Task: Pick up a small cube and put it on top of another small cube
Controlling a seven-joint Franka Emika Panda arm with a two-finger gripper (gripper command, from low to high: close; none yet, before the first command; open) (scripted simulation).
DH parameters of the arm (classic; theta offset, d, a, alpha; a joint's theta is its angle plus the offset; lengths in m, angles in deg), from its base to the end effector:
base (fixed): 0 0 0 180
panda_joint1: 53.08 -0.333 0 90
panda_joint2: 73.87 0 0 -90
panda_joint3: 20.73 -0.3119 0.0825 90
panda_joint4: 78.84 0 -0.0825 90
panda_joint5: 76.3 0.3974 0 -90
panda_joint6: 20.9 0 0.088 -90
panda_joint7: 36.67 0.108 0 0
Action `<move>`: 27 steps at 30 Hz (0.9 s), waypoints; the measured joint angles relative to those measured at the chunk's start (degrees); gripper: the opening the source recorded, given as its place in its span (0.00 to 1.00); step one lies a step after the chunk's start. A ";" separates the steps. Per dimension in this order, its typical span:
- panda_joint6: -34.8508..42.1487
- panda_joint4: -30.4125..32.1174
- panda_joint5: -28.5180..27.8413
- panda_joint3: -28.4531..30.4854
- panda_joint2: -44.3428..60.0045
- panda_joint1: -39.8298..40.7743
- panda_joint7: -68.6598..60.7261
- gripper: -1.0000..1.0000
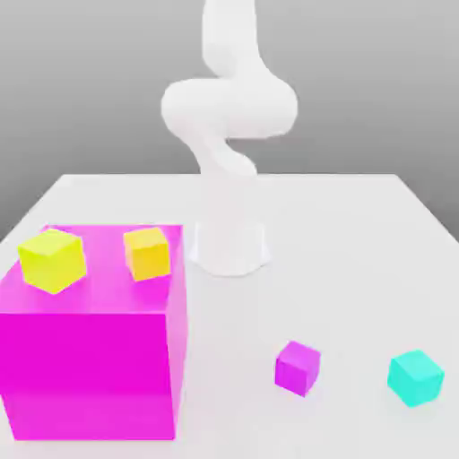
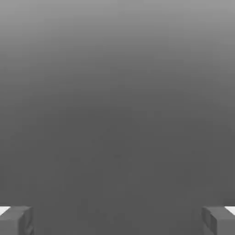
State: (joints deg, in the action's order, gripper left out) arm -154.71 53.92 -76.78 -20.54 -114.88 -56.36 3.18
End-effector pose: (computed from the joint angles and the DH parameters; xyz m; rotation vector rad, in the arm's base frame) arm 0.3945 0.0207 0.6716 -2.5768 0.8513 -0.9738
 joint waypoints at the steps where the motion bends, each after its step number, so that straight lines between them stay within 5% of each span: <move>1: -0.90 0.43 -0.24 0.12 2.08 -1.45 -2.56 0.50; 14: -11.38 5.51 -0.53 -0.04 27.12 -16.54 -35.27 0.50; 27: -21.83 10.52 -2.56 -6.19 52.06 -25.41 -66.40 0.50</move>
State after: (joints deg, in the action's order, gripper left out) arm -176.54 64.44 -79.34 -26.73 -62.82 -81.76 -63.22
